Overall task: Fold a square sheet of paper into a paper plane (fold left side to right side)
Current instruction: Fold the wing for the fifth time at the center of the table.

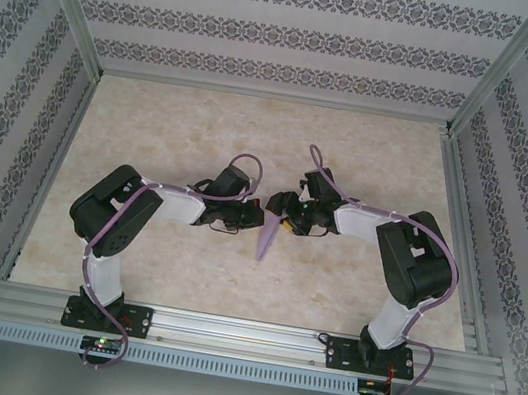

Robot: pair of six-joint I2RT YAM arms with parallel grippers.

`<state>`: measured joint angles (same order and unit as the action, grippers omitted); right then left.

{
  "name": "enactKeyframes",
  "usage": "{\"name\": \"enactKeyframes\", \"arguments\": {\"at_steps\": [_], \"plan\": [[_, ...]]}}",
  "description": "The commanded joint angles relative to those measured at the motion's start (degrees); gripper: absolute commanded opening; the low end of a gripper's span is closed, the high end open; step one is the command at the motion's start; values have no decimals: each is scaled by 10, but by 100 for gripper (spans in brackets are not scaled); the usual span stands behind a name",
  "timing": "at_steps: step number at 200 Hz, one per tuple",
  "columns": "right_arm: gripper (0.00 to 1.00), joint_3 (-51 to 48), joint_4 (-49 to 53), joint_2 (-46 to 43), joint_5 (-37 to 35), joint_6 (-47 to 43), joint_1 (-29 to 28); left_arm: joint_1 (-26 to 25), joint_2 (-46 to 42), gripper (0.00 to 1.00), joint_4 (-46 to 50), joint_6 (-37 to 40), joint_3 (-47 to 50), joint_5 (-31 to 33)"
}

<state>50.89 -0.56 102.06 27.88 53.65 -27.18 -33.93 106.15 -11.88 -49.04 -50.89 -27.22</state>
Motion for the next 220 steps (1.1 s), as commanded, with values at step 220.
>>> {"name": "enactKeyframes", "arguments": {"at_steps": [220], "plan": [[64, -6, 4, -56, -19, -24, 5, 3, 26, 0, -7, 15, 5, -18]]}}
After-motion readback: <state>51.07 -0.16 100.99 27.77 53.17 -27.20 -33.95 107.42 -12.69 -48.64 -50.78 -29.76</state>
